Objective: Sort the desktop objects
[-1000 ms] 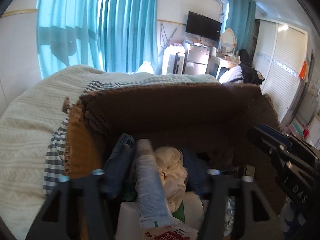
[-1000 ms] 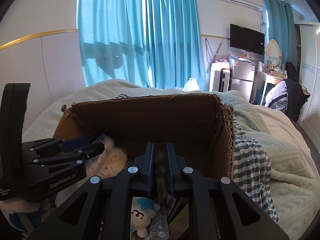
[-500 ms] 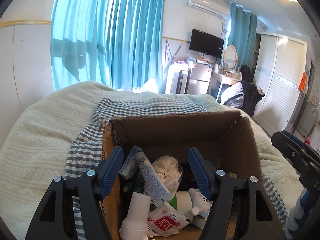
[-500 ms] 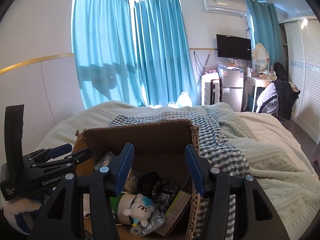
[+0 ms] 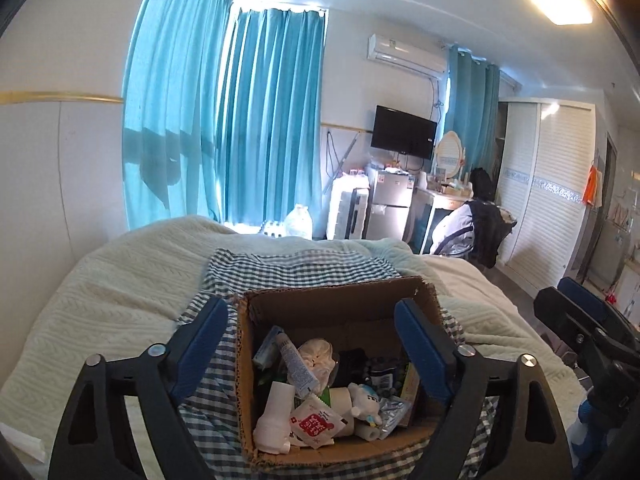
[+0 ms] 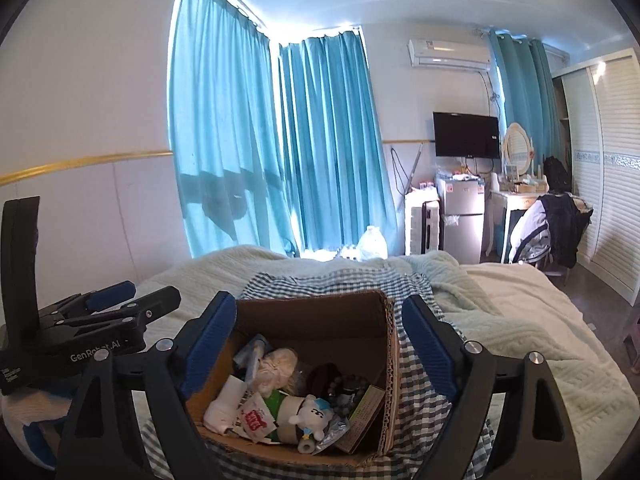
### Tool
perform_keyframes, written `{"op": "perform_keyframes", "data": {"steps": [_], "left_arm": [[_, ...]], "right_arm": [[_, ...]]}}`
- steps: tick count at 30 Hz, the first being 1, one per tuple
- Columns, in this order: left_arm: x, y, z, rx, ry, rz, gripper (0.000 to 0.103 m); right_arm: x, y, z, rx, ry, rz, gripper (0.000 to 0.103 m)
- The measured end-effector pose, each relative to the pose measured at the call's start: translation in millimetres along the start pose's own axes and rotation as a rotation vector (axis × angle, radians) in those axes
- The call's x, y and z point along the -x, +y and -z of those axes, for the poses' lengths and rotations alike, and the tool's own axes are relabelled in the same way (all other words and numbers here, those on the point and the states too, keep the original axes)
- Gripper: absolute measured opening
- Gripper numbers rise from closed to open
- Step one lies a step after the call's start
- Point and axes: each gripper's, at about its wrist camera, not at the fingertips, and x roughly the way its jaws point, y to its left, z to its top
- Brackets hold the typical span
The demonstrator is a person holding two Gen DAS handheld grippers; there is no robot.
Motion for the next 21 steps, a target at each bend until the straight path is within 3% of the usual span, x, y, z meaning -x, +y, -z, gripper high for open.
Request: {"op": "perform_keyframes", "data": {"steps": [3, 7, 9, 21], "left_arm": [[25.1, 0.9, 0.0, 0.005, -0.015, 0.003, 0.09], [56.2, -0.9, 2.7, -0.005, -0.042, -0.006, 0.098], [70.4, -2.6, 4.5, -0.017, -0.059, -0.022, 0.103], [110.1, -10.9, 31.3, -0.043, -0.058, -0.06, 0.103]], "right_arm": [[26.9, 11.9, -2.8, 0.028, -0.033, 0.019, 0.094], [55.6, 24.1, -3.3, 0.057, -0.054, 0.031, 0.103], [69.7, 30.4, -3.5, 0.07, -0.071, 0.041, 0.103], [122.2, 40.8, 13.5, 0.071, -0.093, 0.069, 0.103]]}}
